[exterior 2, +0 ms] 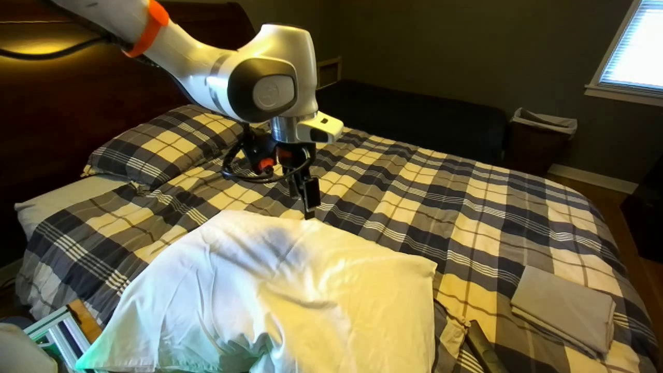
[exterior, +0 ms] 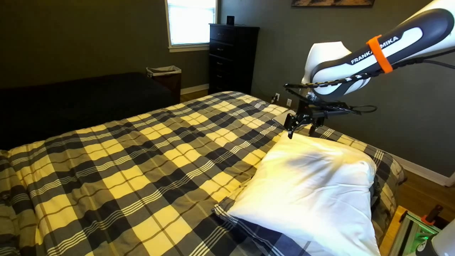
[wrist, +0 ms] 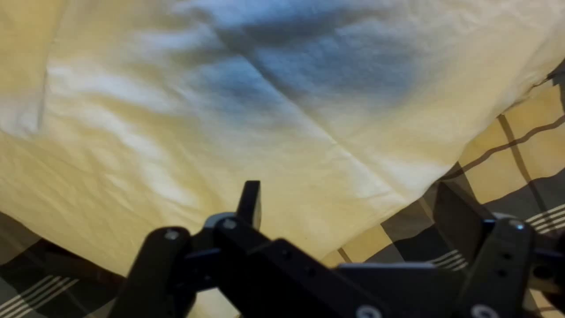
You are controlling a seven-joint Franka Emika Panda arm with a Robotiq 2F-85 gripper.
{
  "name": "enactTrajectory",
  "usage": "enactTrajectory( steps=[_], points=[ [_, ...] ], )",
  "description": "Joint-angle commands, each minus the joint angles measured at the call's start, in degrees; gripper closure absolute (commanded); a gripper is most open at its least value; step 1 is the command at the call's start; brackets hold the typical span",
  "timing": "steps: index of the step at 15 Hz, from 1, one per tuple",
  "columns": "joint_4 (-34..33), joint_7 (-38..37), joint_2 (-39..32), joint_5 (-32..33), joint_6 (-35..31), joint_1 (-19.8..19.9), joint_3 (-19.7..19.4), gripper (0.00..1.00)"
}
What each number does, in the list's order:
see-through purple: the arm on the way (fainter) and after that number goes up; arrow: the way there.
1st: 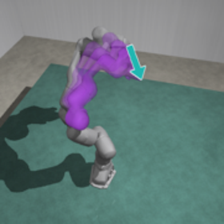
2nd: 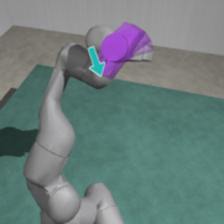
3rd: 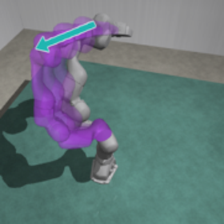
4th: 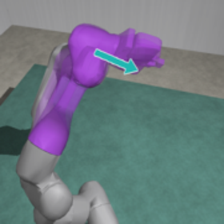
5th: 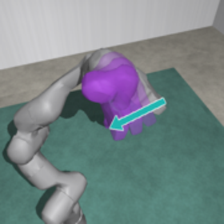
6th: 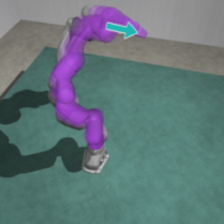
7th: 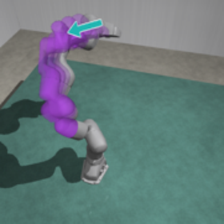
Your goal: Put the white pillow and book on the bed
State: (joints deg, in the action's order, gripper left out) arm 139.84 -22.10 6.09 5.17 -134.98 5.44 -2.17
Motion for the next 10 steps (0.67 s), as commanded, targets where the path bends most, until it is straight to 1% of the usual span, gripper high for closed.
enactTrajectory(
  steps=[1, 5, 10],
  points=[
    [-1.08, -4.98, -6.43, 1.93, -2.12, -0.18, 0.33, 0.00],
    [-4.91, -8.23, -13.39, 4.23, -0.03, -1.52, -0.36, 0.00],
    [-10.68, -12.53, -21.89, 7.20, 2.16, -4.30, -1.98, 0.00]
  ],
)
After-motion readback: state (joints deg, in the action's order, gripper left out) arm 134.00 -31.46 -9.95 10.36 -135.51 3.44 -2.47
